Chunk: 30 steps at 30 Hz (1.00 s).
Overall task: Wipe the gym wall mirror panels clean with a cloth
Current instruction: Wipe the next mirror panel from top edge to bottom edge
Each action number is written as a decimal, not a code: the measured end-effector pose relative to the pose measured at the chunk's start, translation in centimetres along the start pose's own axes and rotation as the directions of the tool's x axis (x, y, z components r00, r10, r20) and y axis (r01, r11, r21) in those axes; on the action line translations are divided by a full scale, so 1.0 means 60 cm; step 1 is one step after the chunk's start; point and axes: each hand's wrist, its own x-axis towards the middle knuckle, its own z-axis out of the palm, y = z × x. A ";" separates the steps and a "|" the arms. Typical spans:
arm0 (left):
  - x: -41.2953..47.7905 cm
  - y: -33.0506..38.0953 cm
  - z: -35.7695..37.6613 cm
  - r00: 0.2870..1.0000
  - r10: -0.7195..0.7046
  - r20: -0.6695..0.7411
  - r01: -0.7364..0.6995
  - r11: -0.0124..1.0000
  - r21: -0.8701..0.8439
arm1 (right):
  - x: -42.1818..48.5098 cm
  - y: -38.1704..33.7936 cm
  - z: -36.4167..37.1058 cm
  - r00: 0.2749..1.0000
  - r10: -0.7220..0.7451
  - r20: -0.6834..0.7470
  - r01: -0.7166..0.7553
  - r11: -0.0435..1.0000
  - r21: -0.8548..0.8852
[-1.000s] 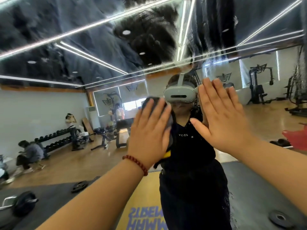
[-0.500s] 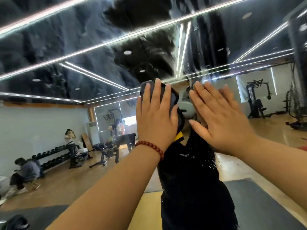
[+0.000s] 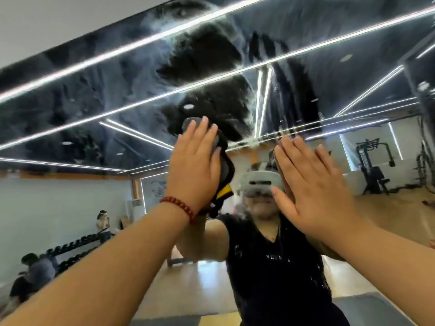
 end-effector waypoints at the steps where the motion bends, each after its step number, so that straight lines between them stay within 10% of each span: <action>1: 0.036 -0.021 -0.011 0.997 -0.074 -0.009 0.074 0.997 0.016 | 0.000 0.001 0.001 1.000 -0.001 -0.008 0.001 1.000 0.002; 4: 0.106 -0.032 -0.018 0.999 -0.052 0.011 0.050 0.992 0.116 | 0.002 0.006 0.002 0.999 -0.012 -0.042 0.015 0.998 0.064; 11: 0.056 0.067 0.019 0.831 0.536 0.151 -0.552 0.829 0.095 | -0.012 0.047 -0.024 1.000 -0.003 -0.023 0.007 0.987 0.160; 17: 0.121 0.031 -0.002 0.973 0.226 0.052 -0.231 0.961 0.151 | -0.029 0.086 -0.020 0.998 -0.062 0.015 0.062 0.998 0.015; 25: 0.032 0.074 0.016 0.776 0.591 0.222 -0.622 0.775 0.109 | -0.038 0.093 -0.030 1.000 -0.024 0.018 0.022 0.993 0.112; 30: 0.081 0.069 0.003 0.974 0.183 0.135 -0.203 0.967 0.154 | -0.044 0.095 -0.026 0.998 -0.066 0.017 0.064 0.995 0.077</action>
